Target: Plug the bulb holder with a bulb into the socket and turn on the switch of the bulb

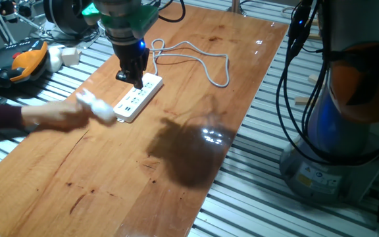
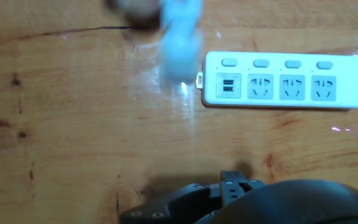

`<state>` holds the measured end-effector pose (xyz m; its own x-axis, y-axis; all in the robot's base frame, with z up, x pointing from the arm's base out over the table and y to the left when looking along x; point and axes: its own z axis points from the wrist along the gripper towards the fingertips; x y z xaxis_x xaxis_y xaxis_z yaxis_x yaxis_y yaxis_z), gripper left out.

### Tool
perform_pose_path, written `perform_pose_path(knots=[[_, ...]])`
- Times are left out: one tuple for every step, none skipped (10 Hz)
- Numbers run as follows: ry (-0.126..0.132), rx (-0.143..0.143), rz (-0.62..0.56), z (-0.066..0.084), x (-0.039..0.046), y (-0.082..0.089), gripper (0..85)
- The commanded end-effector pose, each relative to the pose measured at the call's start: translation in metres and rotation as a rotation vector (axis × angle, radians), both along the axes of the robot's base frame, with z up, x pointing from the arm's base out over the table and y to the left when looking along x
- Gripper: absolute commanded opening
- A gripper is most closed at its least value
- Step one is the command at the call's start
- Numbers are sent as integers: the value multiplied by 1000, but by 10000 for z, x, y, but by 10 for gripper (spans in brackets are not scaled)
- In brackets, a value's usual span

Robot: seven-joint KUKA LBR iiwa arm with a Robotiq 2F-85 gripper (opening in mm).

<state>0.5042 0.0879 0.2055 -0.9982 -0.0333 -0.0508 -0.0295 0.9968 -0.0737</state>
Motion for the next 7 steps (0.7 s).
perform_pose_path(knots=[[4,-1,-6,-3,-2,-1,0],[3,5,-5,-23,8,0,0],[-4,7,-1,-35,29,-10,0],[-4,6,2,-29,49,-26,0],[-4,9,3,-33,53,-36,0],[-5,11,7,-35,58,-39,0],[-7,14,8,-35,61,-39,0]])
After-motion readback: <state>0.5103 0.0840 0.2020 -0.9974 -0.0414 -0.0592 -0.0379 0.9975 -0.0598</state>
